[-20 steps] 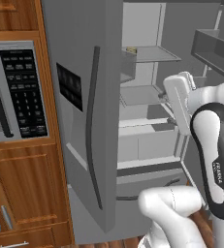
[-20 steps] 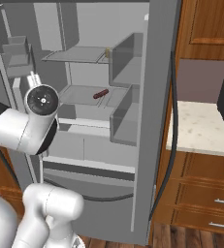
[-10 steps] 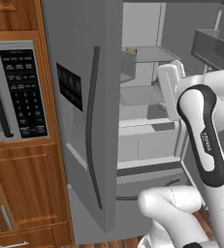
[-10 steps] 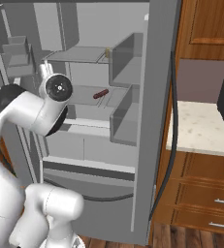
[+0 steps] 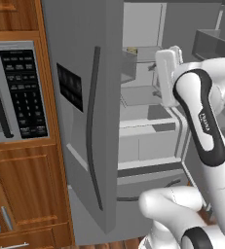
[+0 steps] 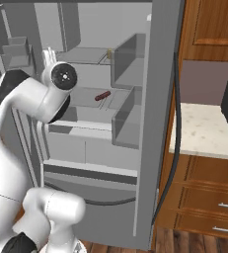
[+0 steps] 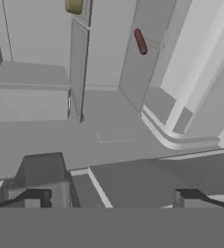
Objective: Retrieve the sausage and cheese from the fridge and place them on the cutting board on the counter.
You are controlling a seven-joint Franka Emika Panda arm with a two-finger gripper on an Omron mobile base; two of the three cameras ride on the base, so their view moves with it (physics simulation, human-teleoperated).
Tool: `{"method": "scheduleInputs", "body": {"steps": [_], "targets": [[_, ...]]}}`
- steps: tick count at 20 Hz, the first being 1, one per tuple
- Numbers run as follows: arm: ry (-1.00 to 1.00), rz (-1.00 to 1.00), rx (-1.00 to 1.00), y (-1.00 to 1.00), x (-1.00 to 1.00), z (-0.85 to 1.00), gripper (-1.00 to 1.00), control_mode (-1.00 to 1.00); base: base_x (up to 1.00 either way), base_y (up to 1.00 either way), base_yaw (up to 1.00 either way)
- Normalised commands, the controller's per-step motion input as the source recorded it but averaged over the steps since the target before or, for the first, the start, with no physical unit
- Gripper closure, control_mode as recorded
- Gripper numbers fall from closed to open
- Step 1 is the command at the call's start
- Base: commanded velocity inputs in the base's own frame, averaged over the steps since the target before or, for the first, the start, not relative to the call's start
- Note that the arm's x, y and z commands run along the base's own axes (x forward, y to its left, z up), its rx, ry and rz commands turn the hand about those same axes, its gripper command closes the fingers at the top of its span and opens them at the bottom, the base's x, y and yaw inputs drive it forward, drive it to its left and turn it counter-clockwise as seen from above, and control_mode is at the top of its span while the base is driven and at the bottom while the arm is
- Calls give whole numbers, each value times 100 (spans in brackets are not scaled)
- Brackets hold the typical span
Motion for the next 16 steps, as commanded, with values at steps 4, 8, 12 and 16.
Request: {"method": "scheduleInputs", "body": {"steps": [4, 8, 12, 16], "targets": [[-12, 0, 1, 38, 3, 19, -100, -100, 0, 0, 0], [-17, 1, 0, 48, 0, 0, -100, -100, 0, 0, 0], [-12, 2, 0, 34, -4, 1, -100, -100, 0, 0, 0], [-9, 11, 0, 30, -15, 8, -100, -100, 0, 0, 0]]}}
